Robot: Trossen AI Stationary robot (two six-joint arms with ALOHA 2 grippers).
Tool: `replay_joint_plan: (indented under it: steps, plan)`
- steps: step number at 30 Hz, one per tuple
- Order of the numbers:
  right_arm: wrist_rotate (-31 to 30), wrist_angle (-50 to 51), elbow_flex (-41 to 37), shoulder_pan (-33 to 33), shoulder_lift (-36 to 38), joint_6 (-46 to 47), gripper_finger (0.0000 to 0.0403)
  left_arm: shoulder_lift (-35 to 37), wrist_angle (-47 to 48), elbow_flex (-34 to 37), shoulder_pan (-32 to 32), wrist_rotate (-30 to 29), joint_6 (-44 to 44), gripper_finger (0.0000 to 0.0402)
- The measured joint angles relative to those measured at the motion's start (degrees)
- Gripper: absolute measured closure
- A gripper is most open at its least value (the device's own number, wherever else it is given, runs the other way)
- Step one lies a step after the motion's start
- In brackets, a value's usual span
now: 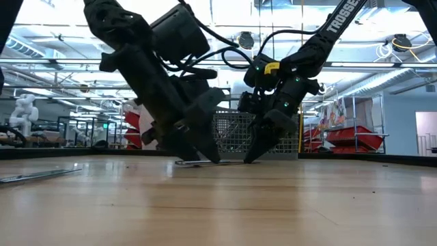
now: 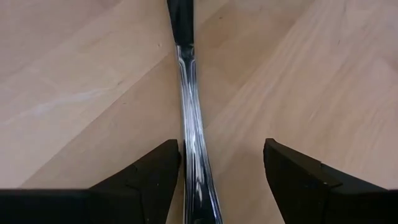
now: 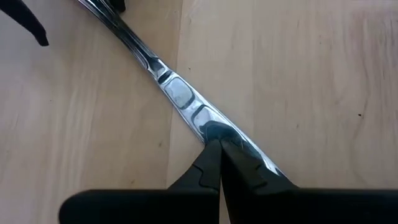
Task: Sort silverware
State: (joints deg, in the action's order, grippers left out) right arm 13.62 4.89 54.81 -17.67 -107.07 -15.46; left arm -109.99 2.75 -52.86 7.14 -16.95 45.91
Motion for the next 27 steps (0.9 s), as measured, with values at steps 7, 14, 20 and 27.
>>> replay_joint_plan:
  steps: [7,14,20,27]
  plan:
    - [0.35,-0.04,0.02,-0.48,0.00,0.00,0.0403,8.35,13.59,-1.33,0.51,-5.84,-1.17,0.0162]
    - [0.30,-0.39,0.02,-0.70,0.00,-0.15,0.0403,10.16,18.38,-1.70,1.44,-9.30,0.29,0.0162]
    - [0.27,-0.53,0.02,-0.79,0.02,-0.15,0.0403,8.85,12.08,-1.92,1.42,-8.83,-0.75,0.0162]
    - [0.25,-0.44,0.02,-0.79,0.04,-0.24,0.0403,6.59,9.12,0.26,0.26,-7.05,-0.77,0.0162]
